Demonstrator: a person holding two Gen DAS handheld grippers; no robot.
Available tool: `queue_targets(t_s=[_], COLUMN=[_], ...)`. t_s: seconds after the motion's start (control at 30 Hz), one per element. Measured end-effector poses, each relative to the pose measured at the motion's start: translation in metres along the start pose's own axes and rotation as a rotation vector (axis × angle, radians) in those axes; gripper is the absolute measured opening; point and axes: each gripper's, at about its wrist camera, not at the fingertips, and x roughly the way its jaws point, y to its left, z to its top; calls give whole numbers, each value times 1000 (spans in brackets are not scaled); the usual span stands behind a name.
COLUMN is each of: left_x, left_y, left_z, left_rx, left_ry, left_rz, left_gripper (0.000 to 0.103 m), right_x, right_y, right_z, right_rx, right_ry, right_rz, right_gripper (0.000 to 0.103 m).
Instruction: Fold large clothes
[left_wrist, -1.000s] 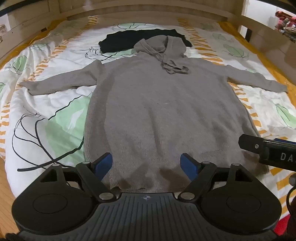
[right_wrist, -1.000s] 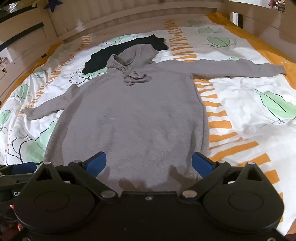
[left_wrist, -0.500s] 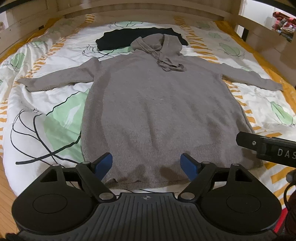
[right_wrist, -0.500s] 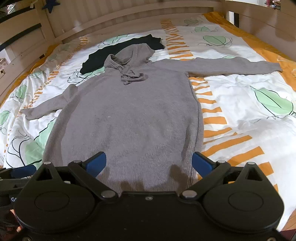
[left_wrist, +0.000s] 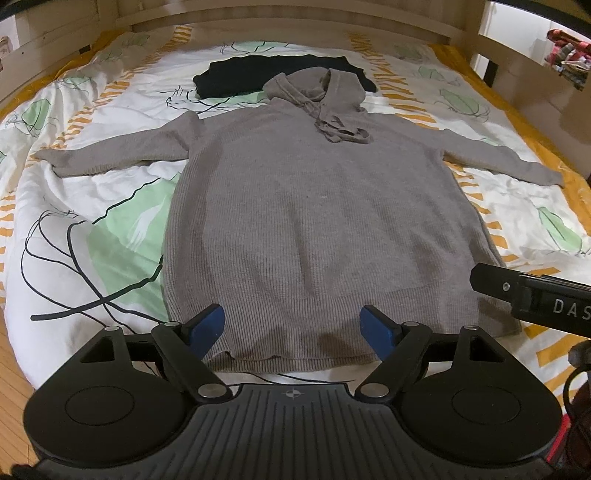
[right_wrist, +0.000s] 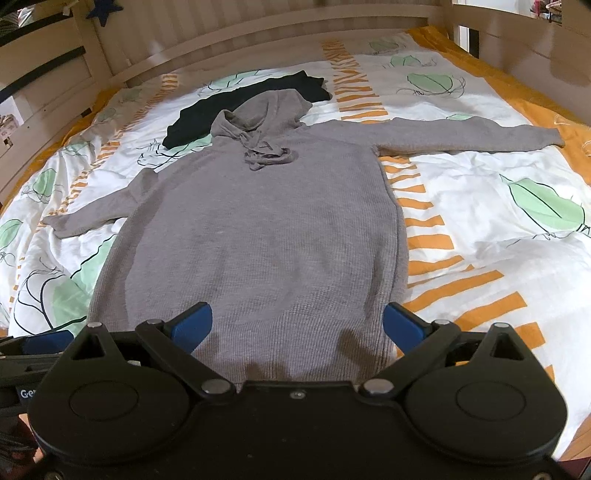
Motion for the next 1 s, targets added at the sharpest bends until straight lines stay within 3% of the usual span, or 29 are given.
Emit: queue_targets(t_s=[1.0], left_x=[5], left_y=[2], left_z=[1], left_rx=[-14], left_ry=[19], left_rz=[-15], left_gripper=[80], right_x=[6], right_y=[6], right_z=[2], right_rx=[-4], right_ry=[14], right_rz=[17], right_gripper=[99])
